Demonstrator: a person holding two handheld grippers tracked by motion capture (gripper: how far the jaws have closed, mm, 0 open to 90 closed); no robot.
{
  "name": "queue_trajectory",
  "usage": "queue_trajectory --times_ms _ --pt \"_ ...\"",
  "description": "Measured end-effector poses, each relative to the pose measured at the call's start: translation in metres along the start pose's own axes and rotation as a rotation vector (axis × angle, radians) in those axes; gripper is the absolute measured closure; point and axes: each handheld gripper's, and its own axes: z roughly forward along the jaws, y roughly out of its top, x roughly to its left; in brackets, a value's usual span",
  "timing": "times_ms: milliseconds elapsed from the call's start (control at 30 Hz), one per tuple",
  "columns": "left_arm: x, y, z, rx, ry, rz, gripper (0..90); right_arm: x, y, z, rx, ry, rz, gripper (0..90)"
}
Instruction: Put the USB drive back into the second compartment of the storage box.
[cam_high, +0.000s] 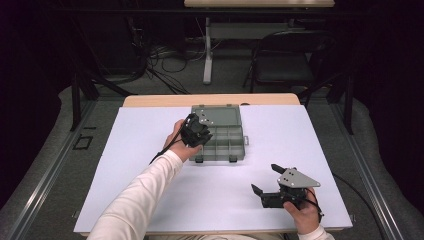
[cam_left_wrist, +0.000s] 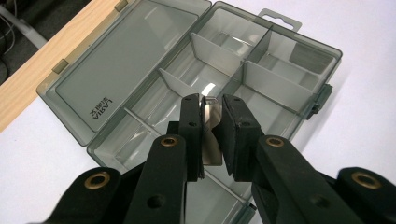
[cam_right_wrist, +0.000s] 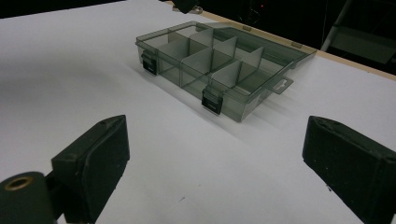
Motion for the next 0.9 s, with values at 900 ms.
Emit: queue_trajectory --times_ms 900 --pt "0.014 0.000 0.026 -0.001 0.022 -0.028 79.1 0.000 0.000 0.001 0.009 0.005 -0.011 7.6"
